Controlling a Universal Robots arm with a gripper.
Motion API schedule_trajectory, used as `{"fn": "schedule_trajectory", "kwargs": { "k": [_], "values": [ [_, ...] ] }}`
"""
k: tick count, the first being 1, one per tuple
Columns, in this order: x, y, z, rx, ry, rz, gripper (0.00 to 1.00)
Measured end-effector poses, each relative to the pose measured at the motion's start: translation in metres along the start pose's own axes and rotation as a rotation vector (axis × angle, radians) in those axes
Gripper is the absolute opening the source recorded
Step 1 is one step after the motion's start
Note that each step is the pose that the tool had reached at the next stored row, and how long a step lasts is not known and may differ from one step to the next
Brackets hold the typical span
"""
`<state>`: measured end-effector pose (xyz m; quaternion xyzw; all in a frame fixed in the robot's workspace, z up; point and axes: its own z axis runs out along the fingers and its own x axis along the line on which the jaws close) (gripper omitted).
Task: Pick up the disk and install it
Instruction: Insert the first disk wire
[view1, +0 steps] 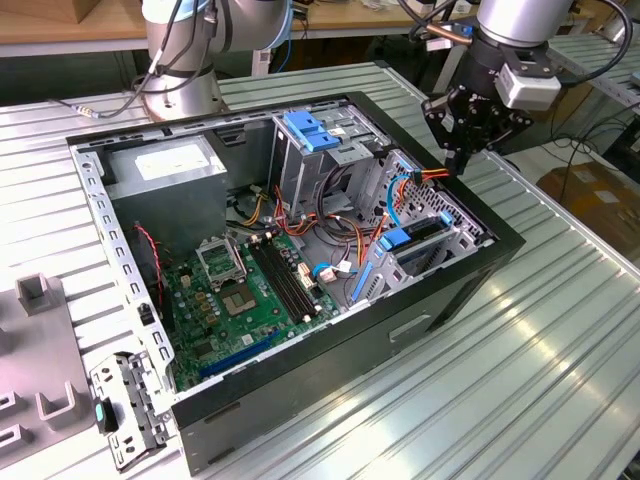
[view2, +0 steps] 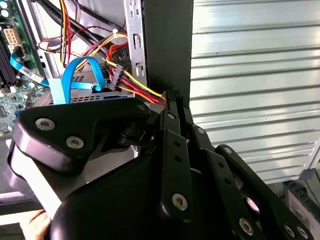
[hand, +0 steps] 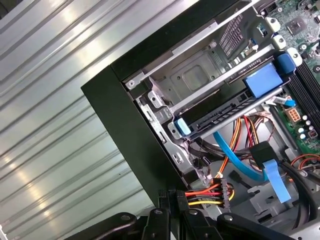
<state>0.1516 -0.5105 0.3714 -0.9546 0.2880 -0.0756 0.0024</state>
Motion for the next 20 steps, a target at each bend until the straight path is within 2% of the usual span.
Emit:
{"fn": "schedule_trajectory", "kwargs": {
  "k": [5, 15, 18, 20],
  "values": [
    [-0.0005, 0.0002, -0.0002, -0.0055, 0.0019, 0.037, 0.17],
    [-0.0092, 0.0066, -0.0016, -0.0064, 0.0021, 0.045, 0.17],
    [-0.0093, 0.0067, -0.0017, -0.0115, 0.0039, 0.079, 0.17],
    [-0.0093, 0.0067, -0.0017, -0.0182, 0.0062, 0.125, 0.17]
  ]
}}
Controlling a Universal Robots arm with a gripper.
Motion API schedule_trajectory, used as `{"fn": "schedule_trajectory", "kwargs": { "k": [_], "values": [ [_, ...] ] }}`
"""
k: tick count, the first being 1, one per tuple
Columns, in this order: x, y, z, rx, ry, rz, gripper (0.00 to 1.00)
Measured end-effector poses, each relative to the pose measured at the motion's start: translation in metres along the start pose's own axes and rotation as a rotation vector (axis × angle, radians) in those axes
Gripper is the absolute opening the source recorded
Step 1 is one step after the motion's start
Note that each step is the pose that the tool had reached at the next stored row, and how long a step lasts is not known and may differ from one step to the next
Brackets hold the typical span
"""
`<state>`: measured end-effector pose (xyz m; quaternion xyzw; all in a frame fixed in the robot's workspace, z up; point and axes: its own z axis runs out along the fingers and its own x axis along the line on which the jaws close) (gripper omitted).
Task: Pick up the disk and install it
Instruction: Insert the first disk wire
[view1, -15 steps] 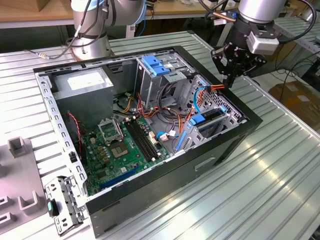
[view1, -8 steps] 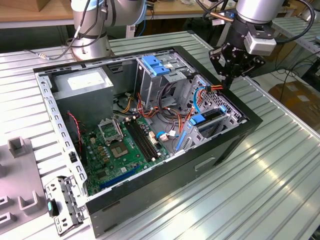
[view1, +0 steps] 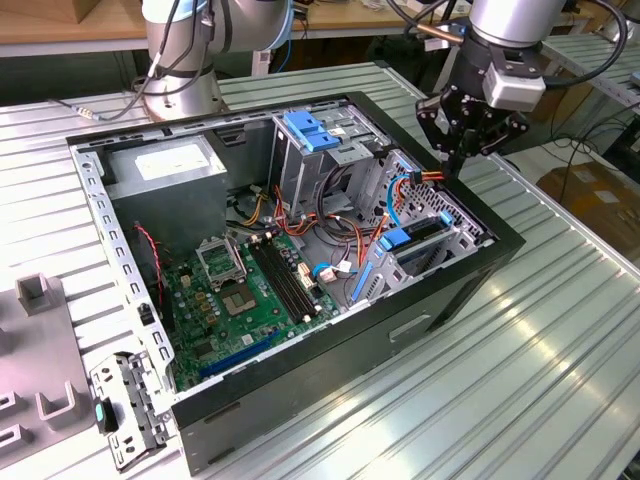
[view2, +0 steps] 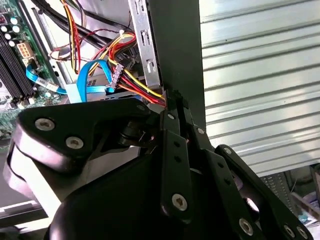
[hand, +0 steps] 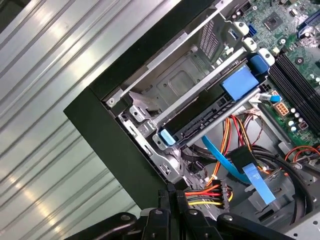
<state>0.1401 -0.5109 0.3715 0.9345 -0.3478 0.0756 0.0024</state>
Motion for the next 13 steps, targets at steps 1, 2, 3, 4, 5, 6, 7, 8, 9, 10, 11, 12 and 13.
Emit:
{"fn": "schedule_trajectory", "kwargs": {
  "k": [1, 2, 3, 4, 5, 6, 7, 8, 9, 10, 11, 12, 13],
  "values": [
    [0.0000, 0.0000, 0.0000, -0.0024, 0.0008, 0.016, 0.17],
    [0.0000, 0.0000, 0.0000, -0.0053, 0.0018, 0.036, 0.17],
    [0.0000, 0.0000, 0.0000, -0.0068, 0.0023, 0.047, 0.17],
    [0.0000, 0.0000, 0.0000, -0.0086, 0.0029, 0.059, 0.17],
    [0.0000, 0.0000, 0.0001, -0.0116, 0.0038, 0.080, 0.17],
    [0.0000, 0.0000, 0.0000, -0.0142, 0.0047, 0.097, 0.17],
    [0.0000, 0.0000, 0.0001, -0.0160, 0.0053, 0.110, 0.17],
    [0.0000, 0.0000, 0.0000, -0.0199, 0.0067, 0.137, 0.17],
    [0.0000, 0.0000, 0.0000, -0.0219, 0.0074, 0.151, 0.17],
    [0.0000, 0.0000, 0.0001, -0.0238, 0.0079, 0.165, 0.17],
    [0.0000, 0.0000, 0.0000, -0.0260, 0.0087, 0.179, 0.17],
    [0.0000, 0.0000, 0.0000, -0.0282, 0.0094, 0.195, 0.17],
    [0.0000, 0.0000, 0.0001, -0.0307, 0.0103, 0.212, 0.17]
  ]
}}
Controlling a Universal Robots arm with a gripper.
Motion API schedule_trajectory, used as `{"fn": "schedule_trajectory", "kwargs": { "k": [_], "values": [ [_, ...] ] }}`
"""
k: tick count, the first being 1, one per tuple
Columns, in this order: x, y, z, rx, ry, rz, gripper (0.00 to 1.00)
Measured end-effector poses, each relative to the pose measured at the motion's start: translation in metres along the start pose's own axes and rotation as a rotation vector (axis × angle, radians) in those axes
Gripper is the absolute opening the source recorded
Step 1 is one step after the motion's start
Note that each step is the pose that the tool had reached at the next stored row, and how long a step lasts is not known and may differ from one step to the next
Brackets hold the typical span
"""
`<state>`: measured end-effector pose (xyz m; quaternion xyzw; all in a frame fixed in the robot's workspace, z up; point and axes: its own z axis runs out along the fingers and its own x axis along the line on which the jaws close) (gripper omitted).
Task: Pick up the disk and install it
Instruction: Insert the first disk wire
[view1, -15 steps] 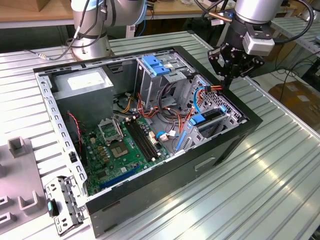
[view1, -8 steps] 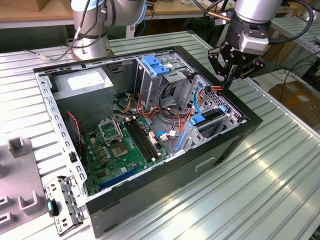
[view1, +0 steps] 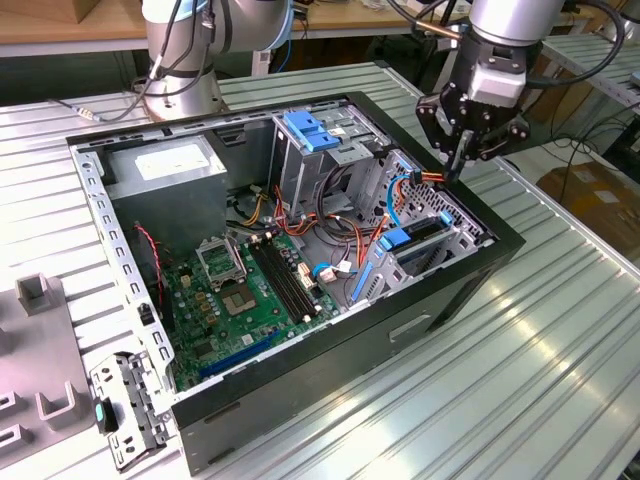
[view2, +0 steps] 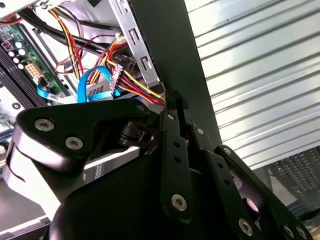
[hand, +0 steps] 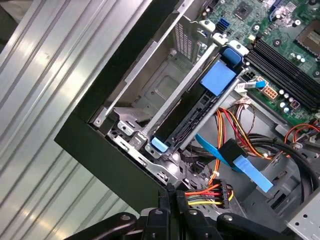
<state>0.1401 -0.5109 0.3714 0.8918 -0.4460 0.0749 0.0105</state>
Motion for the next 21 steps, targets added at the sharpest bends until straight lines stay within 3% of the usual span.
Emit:
{"fn": "schedule_trajectory", "kwargs": {
  "k": [8, 10, 12, 14, 21],
  "values": [
    [-0.0006, 0.0008, -0.0001, -0.0130, 0.0045, 0.090, 0.17],
    [-0.0026, 0.0035, -0.0005, -0.0159, 0.0055, 0.108, 0.17],
    [-0.0086, 0.0116, -0.0016, -0.0158, 0.0053, 0.108, 0.17],
    [-0.0091, 0.0123, -0.0014, -0.0185, 0.0062, 0.128, 0.17],
    [-0.0096, 0.0124, 0.0015, -0.0533, 0.0180, 0.368, 0.17]
  ]
}}
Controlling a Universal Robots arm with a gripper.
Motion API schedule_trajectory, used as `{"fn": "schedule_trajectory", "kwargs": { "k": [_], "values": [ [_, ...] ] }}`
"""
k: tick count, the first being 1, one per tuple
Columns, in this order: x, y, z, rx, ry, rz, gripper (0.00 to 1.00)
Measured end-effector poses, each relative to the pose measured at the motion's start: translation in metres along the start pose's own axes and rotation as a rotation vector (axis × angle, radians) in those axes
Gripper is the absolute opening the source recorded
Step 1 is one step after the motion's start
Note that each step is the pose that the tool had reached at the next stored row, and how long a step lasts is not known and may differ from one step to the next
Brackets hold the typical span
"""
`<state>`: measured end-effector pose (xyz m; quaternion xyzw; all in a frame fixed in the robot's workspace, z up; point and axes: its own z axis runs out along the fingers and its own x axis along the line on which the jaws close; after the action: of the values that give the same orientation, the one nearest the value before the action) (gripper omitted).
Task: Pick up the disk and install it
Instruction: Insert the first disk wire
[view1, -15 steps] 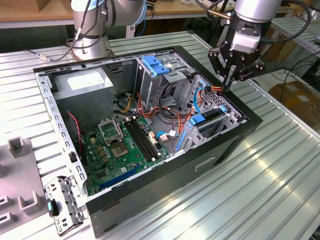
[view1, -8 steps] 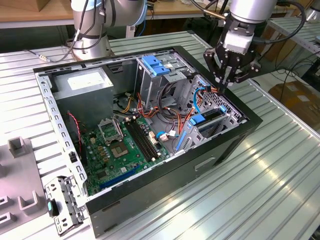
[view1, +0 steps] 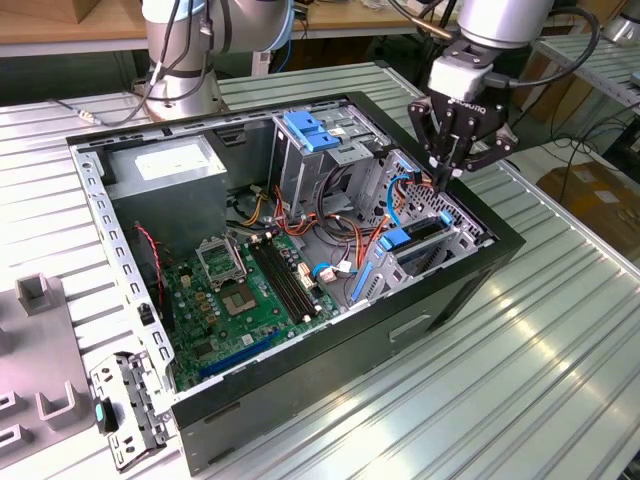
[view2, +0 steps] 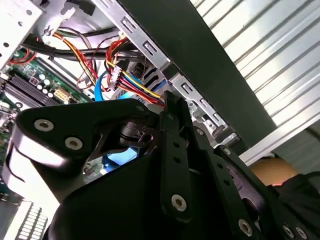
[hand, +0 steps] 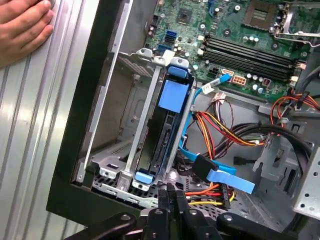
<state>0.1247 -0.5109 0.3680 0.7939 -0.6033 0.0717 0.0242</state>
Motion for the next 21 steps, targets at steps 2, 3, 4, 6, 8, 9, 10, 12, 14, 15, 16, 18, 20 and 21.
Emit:
{"fn": "schedule_trajectory", "kwargs": {
  "k": [2, 3, 4, 6, 8, 9, 10, 12, 14, 15, 16, 18, 20, 21],
  "values": [
    [-0.0001, 0.0000, 0.0005, -0.0060, 0.0020, 0.041, 0.17],
    [-0.0001, 0.0000, 0.0009, -0.0105, 0.0035, 0.073, 0.17],
    [-0.0002, 0.0001, 0.0013, -0.0150, 0.0051, 0.104, 0.17],
    [-0.0003, 0.0001, 0.0019, -0.0215, 0.0072, 0.148, 0.17],
    [-0.0004, 0.0001, 0.0027, -0.0294, 0.0098, 0.203, 0.17],
    [-0.0004, 0.0002, 0.0030, -0.0319, 0.0107, 0.220, 0.17],
    [-0.0005, 0.0002, 0.0036, -0.0359, 0.0120, 0.248, 0.17],
    [-0.0008, 0.0002, 0.0052, -0.0433, 0.0145, 0.299, 0.17],
    [-0.0010, 0.0006, 0.0061, -0.0494, 0.0167, 0.342, 0.17],
    [-0.0015, 0.0022, 0.0061, -0.0496, 0.0165, 0.343, 0.17],
    [-0.0018, 0.0034, 0.0060, -0.0497, 0.0166, 0.343, 0.17],
    [-0.0025, 0.0061, 0.0060, -0.0498, 0.0165, 0.344, 0.17],
    [-0.0027, 0.0071, 0.0059, -0.0499, 0.0168, 0.345, 0.17],
    [-0.0029, 0.0077, 0.0060, -0.0499, 0.0167, 0.345, 0.17]
  ]
}}
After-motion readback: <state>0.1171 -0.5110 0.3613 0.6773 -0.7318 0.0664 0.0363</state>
